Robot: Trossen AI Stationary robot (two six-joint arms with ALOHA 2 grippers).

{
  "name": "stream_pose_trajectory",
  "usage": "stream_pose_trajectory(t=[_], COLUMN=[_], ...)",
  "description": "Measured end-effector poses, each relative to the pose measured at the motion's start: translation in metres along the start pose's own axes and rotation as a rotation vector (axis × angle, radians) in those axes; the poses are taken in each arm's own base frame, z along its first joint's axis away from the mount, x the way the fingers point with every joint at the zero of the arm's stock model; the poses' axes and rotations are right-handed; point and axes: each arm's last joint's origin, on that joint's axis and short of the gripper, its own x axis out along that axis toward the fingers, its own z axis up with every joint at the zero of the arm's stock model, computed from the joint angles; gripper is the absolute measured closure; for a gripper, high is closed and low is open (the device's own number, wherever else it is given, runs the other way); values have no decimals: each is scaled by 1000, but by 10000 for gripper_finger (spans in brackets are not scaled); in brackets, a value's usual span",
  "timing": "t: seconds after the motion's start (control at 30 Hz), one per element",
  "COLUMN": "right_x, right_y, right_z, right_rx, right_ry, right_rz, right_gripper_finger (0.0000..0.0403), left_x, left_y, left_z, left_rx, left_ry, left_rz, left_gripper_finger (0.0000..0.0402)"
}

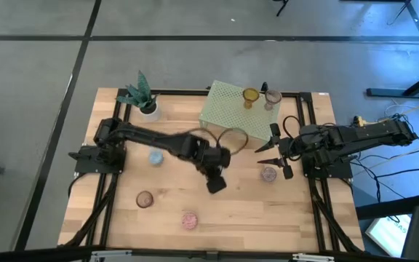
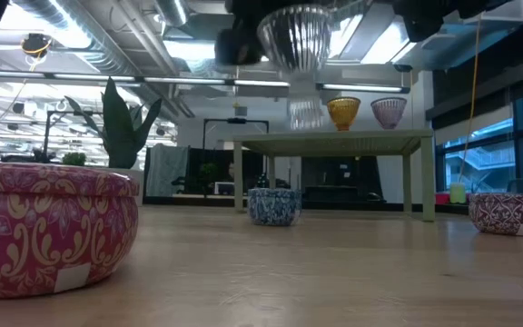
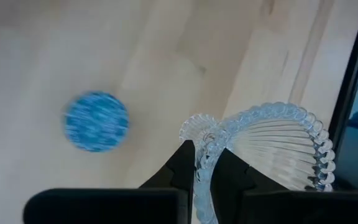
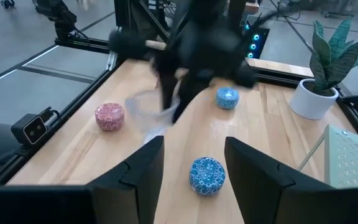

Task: Pick & Place candle stick holders
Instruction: Put the transparent candle holder on the shelf aligned with the brown candle holder

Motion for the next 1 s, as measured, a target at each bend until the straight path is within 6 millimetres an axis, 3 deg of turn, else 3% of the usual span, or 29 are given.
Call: stream_pose_trajectory(t=[0.17, 0.4, 0.53, 0.73, 1.0], right_x=[0, 0, 0, 0, 0], right_y=[0, 1, 1, 1, 1], right_z=[-3, -7, -7, -7, -7], right_rx=[1, 2, 1, -25, -27], right_ry=[28, 73, 73, 73, 73], right_rz=[2, 6, 6, 7, 7], right_gripper_finger=[230, 230, 230, 230, 230], left_x=[-37, -61, -70, -89, -104], left_y=[31, 100, 142, 199, 243], left_z=[37, 76, 88, 108, 114], left_rx=[-43, -177, -269, -360, -396], left_ry=[-66, -141, -174, -298, -381], left_rz=[26, 15, 39, -58, -63], left_gripper_finger=[378, 378, 378, 378, 378])
